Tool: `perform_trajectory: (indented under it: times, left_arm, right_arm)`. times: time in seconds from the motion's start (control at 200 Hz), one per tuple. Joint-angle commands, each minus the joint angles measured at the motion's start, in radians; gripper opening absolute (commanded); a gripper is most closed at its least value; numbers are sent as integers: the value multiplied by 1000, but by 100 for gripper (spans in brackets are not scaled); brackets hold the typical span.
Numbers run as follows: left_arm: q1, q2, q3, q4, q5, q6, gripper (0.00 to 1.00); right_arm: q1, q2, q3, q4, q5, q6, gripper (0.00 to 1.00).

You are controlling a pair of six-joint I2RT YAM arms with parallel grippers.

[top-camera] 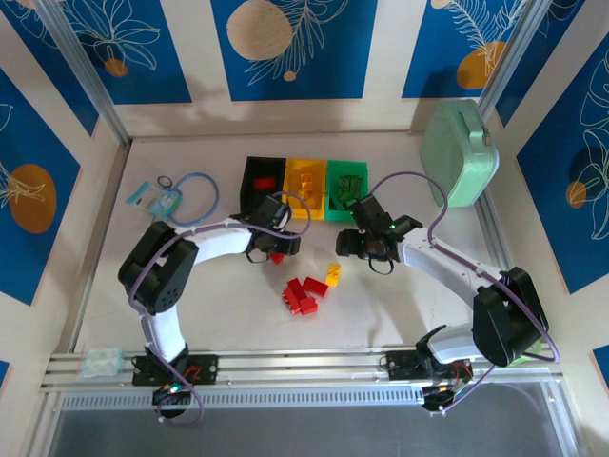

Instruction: Sort the legos into containers by color

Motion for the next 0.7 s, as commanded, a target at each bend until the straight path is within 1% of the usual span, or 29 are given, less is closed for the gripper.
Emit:
perform_trajectory:
  times: [0.0,0.11,0.23,0.695]
  left_arm:
    - [-6,-61,15,-35,-1,-1,51]
    - [-2,-75,76,-51,-8,11,51]
    - [6,-46,174,-79,-14,31,51]
    - [46,234,601,-178,-46,98,52]
  right_arm:
    - [-4,-8,-12,-4,-9,20,74]
    - [-4,-12,-13,-8,-9,20,74]
    - [-1,-19,-12,-13,-9,21,74]
    - [30,-36,-50,-16,-12,44,74]
